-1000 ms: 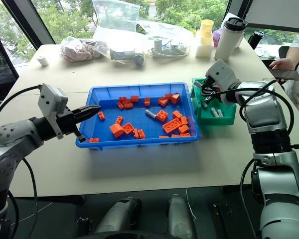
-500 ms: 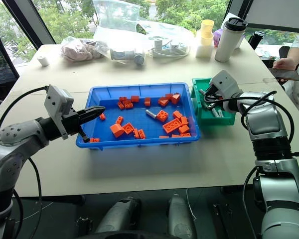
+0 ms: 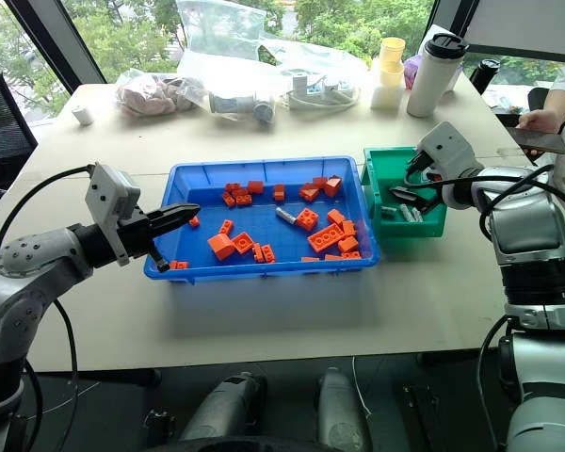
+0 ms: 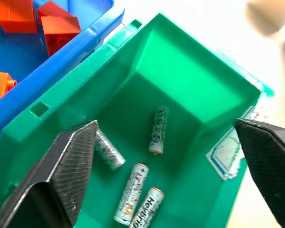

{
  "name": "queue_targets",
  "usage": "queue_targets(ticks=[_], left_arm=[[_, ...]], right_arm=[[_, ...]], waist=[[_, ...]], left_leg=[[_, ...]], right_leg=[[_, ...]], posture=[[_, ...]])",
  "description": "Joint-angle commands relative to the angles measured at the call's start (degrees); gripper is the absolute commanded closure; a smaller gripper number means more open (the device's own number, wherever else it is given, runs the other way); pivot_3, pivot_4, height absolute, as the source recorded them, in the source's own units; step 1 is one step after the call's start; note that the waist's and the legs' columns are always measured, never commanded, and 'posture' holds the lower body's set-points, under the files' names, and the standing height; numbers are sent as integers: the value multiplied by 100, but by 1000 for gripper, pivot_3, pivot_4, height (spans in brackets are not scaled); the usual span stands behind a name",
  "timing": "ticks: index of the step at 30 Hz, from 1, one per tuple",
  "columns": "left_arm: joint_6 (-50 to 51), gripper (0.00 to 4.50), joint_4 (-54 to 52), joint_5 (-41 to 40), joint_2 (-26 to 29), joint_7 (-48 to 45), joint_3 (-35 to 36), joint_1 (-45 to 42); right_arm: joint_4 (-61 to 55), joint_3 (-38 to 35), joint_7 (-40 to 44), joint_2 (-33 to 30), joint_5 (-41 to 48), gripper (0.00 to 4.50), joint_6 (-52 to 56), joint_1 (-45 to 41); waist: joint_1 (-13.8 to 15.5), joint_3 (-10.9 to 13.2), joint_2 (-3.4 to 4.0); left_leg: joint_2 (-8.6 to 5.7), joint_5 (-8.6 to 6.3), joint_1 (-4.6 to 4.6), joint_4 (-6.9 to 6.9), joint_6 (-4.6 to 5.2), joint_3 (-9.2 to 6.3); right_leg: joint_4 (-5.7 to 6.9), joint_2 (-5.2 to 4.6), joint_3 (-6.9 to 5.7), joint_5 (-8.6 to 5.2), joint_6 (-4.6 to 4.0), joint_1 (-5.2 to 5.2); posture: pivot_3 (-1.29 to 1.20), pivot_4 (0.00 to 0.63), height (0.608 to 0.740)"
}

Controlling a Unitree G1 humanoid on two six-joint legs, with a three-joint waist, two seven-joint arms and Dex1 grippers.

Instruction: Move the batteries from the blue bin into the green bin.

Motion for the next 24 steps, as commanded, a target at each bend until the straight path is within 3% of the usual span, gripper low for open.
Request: queue_targets(ticks=[1,7,24], left_arm=[[-106,4500,-115,35,47,-26,70,-42],[-133,4500,-66,53,1,-36,-8,-100],[-62,4500,-324,-14,-70,217,150,117]], right_arm=[[-619,-245,73,-36,353,37,341,-423],[-1438,528,310,755,917,37,975,-421],[-77,1440,-238,2510,765,37,507,-503]], waist=[[-20,0,1],[-5,-4,-6],[-23,-3,-5]], left_leg=[[2,0,1,-1,0,0],[8,0,4,-2,1,-2],[4,0,2,-1,0,-6]], right_leg=[[0,-1,0,0,0,-1],[0,0,0,0,0,2],[3,2,1,2,-1,-3]], posture=[[0,150,740],[0,150,740],[0,150,740]])
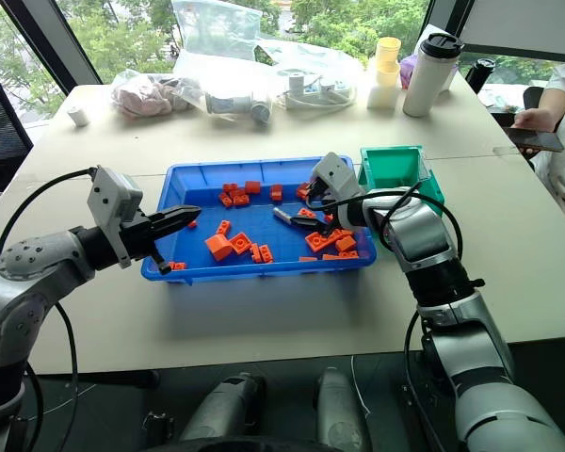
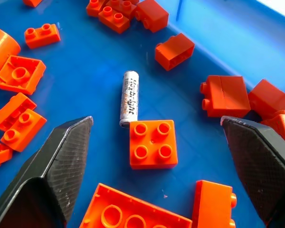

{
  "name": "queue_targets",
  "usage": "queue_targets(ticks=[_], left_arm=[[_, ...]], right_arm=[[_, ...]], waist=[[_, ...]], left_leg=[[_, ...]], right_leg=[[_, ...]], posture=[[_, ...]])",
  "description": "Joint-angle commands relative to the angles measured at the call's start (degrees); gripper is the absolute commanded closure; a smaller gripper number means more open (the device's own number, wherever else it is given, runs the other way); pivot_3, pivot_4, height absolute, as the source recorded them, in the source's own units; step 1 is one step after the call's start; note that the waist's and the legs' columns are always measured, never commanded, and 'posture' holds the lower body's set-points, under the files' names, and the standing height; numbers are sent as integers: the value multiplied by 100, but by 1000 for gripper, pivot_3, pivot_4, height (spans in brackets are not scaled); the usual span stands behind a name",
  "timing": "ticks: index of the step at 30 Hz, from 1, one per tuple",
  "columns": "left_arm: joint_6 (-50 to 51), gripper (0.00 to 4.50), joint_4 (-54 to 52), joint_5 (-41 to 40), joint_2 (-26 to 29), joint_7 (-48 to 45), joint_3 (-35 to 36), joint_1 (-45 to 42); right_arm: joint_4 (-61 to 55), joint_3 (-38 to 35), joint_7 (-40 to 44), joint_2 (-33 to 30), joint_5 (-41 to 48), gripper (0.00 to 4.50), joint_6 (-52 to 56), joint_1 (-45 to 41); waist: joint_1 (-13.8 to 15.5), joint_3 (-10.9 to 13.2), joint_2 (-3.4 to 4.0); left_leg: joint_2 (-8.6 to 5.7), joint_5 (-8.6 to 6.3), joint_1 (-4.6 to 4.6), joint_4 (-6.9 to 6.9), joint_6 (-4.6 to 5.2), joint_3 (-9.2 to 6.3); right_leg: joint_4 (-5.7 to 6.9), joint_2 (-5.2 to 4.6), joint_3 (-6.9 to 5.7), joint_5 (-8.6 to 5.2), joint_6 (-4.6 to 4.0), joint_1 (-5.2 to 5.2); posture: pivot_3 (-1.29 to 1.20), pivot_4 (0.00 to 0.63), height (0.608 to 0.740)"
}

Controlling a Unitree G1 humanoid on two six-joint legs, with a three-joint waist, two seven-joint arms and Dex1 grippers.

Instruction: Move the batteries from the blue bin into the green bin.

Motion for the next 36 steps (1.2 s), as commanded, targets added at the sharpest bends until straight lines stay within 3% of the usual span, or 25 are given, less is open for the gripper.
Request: queue_targets(ticks=[1,18,21,27,28,31,36], left_arm=[[-62,4500,-221,-29,-26,89,166,-21],[-90,4500,-305,-15,-101,282,150,22],[-101,4500,-318,-5,-128,319,143,30],[-128,4500,-324,10,-161,367,138,28],[-131,4500,-322,4,-161,367,141,25],[-150,4500,-336,20,-169,375,119,40],[-184,4500,-290,22,-204,350,98,12]], right_arm=[[128,126,10,152,-91,37,-320,-275],[1452,776,206,519,-771,37,-1083,-777],[1648,856,215,602,-925,1263,-1235,-887],[1684,886,309,572,-1113,4190,-1414,-962],[1630,863,314,532,-1138,4464,-1409,-968],[1360,726,309,354,-1172,4457,-1351,-980],[239,-691,56,-689,-755,4457,-433,-1275]], waist=[[14,0,0],[10,0,0],[11,0,0],[15,0,0],[15,0,0],[17,0,0],[77,4,7]], left_leg=[[0,0,0,0,0,0],[-3,0,1,0,-1,0],[-3,1,1,0,-2,0],[-4,2,0,1,-3,0],[-4,2,0,1,-4,1],[-4,2,0,1,-4,0],[-9,1,-14,7,-2,-2]], right_leg=[[0,2,0,0,0,0],[-1,5,-1,0,0,0],[-1,6,-1,0,0,0],[-1,5,-1,0,0,0],[-1,5,-1,0,1,0],[0,5,-1,0,1,0],[-2,1,-3,1,1,-7]], posture=[[0,150,740],[0,150,740],[0,150,740],[0,150,740],[0,150,740],[0,150,740],[0,150,740]])
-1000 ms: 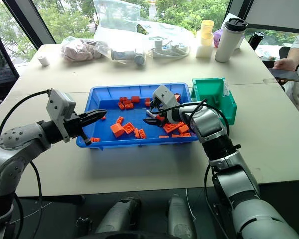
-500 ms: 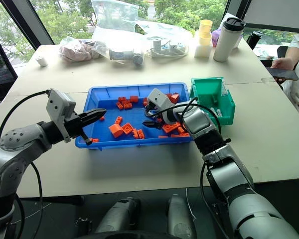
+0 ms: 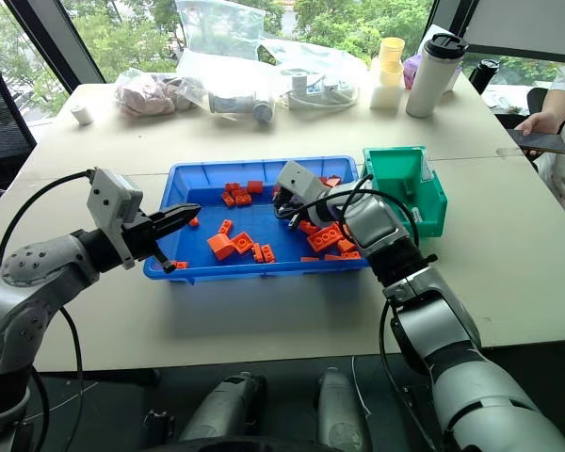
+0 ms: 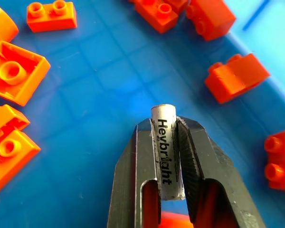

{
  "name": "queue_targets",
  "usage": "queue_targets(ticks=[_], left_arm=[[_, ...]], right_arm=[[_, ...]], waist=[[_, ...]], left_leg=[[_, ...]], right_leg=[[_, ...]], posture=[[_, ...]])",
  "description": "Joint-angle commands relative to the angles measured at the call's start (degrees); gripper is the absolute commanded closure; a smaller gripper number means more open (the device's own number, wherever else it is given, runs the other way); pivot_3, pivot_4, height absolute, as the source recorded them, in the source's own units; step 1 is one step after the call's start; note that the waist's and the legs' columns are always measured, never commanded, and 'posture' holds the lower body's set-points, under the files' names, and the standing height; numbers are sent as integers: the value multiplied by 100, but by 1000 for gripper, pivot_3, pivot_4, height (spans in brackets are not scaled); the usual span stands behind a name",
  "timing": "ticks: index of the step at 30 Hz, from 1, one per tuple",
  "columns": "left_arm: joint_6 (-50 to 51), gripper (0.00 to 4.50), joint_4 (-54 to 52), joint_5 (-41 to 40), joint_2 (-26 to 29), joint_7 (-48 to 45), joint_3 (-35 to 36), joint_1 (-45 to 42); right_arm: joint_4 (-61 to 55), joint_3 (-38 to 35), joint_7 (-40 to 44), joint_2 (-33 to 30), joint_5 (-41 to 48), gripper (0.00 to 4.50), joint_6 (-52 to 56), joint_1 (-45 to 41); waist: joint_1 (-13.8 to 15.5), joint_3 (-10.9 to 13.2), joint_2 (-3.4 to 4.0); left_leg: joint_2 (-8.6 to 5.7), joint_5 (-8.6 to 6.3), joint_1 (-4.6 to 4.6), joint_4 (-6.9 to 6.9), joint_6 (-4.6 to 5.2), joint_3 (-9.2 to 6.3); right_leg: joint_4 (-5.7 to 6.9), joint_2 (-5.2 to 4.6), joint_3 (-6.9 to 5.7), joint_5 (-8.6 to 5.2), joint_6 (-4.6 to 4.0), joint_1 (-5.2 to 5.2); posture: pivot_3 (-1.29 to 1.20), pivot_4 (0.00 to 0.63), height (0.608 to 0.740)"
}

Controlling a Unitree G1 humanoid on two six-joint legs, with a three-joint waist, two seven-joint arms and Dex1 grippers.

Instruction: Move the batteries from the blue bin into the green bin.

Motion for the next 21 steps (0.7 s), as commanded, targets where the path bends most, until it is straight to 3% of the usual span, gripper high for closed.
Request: queue_targets(ticks=[1,7,13,14,17,21], left_arm=[[-167,4500,-132,39,-16,-16,80,-42],[-274,4500,70,118,-76,-167,-111,-192],[-351,4500,314,222,-65,-346,-222,-427],[-349,4500,323,218,-58,-364,-212,-438],[-353,4500,329,239,-42,-407,-207,-439],[-337,4500,323,257,-4,-486,-176,-425]], right_arm=[[-674,-1277,-324,-654,318,4457,628,-426],[-185,-2051,-966,-1516,135,4457,692,-219],[71,-2061,-1045,-1411,291,4457,666,286],[75,-2076,-1055,-1375,319,3656,664,340],[75,-2101,-1096,-1321,366,2633,672,402],[-85,-2071,-1019,-1420,440,547,702,461]], waist=[[10,0,-1],[-23,-4,-6],[-69,-2,-4],[-69,-2,-3],[-53,-2,-2],[-21,-2,-3]], left_leg=[[-1,0,-4,1,0,-1],[3,-2,3,-6,3,5],[9,-2,10,-9,4,21],[10,-2,10,-8,4,23],[9,-2,10,-7,4,25],[7,-2,9,-4,4,25]], right_leg=[[-1,-1,-1,1,1,0],[-3,-4,1,1,2,3],[0,-4,12,1,2,3],[0,-3,14,1,2,2],[0,1,17,1,2,2],[-1,1,17,1,2,3]], posture=[[0,150,740],[0,150,740],[0,150,740],[0,150,740],[0,150,740],[0,150,740]])
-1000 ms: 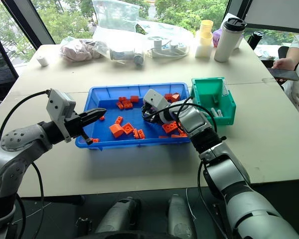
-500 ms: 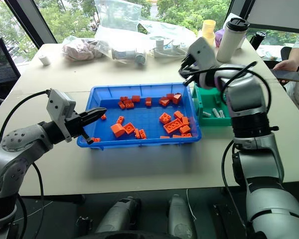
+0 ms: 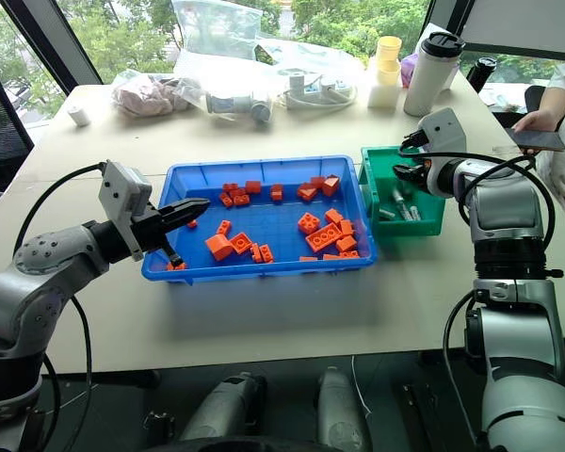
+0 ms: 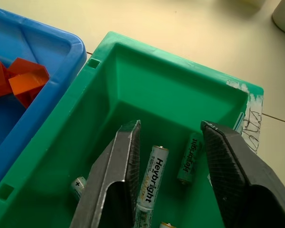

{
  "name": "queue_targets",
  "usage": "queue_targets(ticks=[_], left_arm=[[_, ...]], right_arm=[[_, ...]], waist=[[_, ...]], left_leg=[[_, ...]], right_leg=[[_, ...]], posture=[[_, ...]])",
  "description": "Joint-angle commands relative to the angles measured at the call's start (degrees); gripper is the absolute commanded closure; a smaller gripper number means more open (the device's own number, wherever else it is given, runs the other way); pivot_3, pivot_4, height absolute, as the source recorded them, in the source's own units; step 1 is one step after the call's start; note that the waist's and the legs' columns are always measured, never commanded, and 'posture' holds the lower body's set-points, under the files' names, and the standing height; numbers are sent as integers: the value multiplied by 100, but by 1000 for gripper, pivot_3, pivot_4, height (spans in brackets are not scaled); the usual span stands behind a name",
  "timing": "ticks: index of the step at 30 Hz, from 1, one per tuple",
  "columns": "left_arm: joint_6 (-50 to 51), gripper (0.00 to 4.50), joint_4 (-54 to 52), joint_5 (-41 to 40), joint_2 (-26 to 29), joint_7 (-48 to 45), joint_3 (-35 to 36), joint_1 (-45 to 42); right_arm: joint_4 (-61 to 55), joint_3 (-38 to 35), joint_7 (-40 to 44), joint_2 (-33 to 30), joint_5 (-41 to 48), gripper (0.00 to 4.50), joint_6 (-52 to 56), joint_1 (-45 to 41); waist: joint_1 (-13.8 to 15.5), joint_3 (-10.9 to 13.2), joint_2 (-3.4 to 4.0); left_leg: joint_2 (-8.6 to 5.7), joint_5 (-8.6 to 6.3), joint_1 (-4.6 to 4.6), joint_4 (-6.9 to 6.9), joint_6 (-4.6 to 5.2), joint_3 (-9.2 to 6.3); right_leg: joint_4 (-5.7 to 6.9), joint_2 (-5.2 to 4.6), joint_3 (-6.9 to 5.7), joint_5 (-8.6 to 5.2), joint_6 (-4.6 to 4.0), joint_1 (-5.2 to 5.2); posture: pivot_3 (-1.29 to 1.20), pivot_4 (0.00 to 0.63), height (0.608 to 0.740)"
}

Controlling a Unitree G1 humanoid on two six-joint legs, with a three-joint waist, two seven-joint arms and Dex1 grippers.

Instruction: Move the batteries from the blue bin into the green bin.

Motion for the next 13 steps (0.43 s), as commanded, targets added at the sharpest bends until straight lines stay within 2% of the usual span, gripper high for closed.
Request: queue_targets(ticks=[1,6,9,13], left_arm=[[-89,4500,-102,-7,100,-92,139,-28],[-54,4500,-112,-52,149,-141,248,15],[-37,4500,-107,-92,207,-179,319,44],[-45,4500,-46,-72,242,-209,338,38]], right_arm=[[-469,-89,125,-251,104,40,-53,-48],[-1807,-80,1118,-799,757,40,169,335],[-2550,-300,1682,-979,1272,40,-140,848],[-2933,-387,1917,-1184,1514,40,-178,1283]], waist=[[12,0,0],[15,1,2],[-4,0,0],[9,0,0]], left_leg=[[-1,0,-1,0,0,0],[-2,-2,-3,0,4,-1],[1,-4,0,2,7,-1],[-1,-5,1,4,8,0]], right_leg=[[0,-1,0,0,0,0],[-3,-2,-1,0,1,0],[-3,-1,-1,0,1,2],[-2,-1,-1,1,2,6]], posture=[[0,150,740],[0,150,740],[0,150,740],[0,150,740]])
